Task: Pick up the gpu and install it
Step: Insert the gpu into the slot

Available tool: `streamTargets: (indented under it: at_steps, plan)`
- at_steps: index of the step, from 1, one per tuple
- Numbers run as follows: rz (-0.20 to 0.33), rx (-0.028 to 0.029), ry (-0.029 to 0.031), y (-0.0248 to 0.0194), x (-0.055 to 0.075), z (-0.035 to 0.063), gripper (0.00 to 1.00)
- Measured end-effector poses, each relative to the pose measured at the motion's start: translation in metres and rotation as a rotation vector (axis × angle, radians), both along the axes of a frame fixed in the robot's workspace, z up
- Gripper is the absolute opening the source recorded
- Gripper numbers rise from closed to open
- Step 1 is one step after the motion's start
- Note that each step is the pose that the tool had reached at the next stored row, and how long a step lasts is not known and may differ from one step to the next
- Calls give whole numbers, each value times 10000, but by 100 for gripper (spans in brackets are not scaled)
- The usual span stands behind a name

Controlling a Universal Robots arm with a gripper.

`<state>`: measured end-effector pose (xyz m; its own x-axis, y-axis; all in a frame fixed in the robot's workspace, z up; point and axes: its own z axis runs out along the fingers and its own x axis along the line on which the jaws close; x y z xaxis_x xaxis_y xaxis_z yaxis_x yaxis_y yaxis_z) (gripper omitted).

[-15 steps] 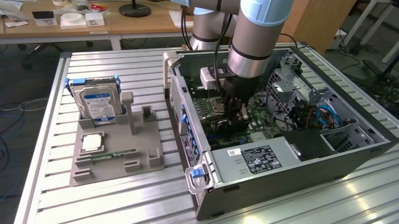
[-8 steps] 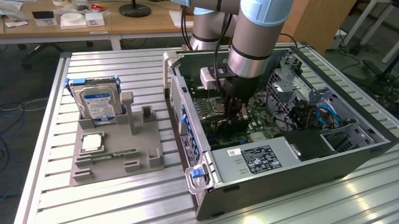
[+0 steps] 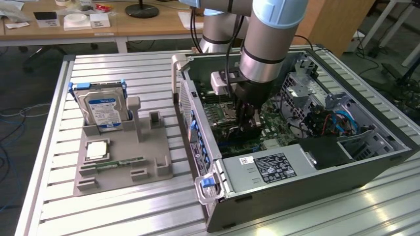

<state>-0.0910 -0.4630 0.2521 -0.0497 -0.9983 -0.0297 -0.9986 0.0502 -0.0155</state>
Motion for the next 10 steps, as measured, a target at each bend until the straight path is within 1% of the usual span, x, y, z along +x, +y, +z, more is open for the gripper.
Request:
streamTargets:
  at_steps: [2,3,10]
  plan:
    - [0,-1,1,0,-3,-6,26]
    - [-1,9,-3,0,-5,-14,26]
    - [-1,2,0,0,-8,-13,26]
